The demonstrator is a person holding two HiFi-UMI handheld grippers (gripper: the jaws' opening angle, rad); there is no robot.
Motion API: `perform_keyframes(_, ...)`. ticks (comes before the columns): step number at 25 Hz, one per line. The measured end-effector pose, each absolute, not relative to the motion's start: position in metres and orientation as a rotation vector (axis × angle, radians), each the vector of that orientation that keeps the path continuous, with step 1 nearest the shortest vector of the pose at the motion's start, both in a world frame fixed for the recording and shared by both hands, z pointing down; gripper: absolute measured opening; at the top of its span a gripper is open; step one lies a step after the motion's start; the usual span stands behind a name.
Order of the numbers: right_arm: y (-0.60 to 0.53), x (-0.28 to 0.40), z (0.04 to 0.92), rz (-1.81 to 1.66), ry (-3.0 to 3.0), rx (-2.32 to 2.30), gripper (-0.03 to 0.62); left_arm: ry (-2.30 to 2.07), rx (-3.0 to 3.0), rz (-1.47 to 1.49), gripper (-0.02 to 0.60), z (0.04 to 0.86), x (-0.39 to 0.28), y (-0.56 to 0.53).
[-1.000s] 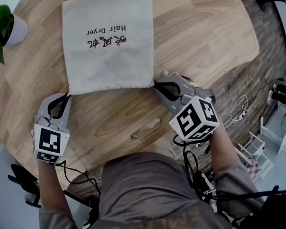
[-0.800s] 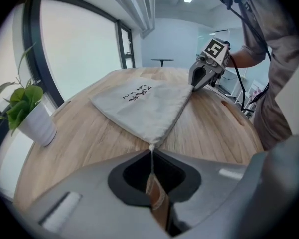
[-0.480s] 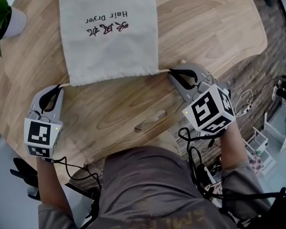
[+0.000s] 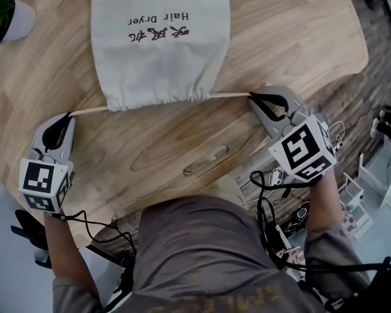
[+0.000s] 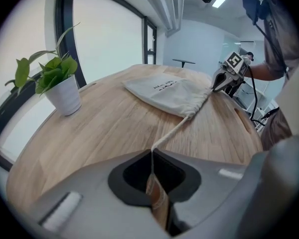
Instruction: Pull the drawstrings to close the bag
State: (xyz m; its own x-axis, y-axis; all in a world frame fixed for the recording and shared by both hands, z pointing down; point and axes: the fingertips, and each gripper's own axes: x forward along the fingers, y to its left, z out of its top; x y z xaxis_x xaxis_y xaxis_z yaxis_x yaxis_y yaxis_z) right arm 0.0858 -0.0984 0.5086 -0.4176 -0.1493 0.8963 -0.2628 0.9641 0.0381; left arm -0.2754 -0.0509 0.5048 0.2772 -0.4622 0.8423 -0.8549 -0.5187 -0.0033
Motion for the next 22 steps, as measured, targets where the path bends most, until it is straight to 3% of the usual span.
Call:
perform_keyframes(16,-0.092,0.1,0.515,0.176,-2.044,0.364,0.035,-1.205,2.091,1.017,0.032,0.512,-0.272,-0.043)
perform_keyframes(18,-0.094,0.101,0.516,0.178,-2.046,0.4,0.037,-1.211,2.079,1.017,0.066,0.513,-0.274,-0.037)
perform_keyframes(20,-0.094,0.102,0.515,0.179,-2.041,0.432,0.058,-1.216,2.063,1.047,0.159,0.512,-0.276,-0.026)
perform_keyframes(22,-0.086,0.099,0.51,0.21,-2.045,0.422,0.148,-1.201,2.062,1.074,0.224,0.506,-0.274,-0.011)
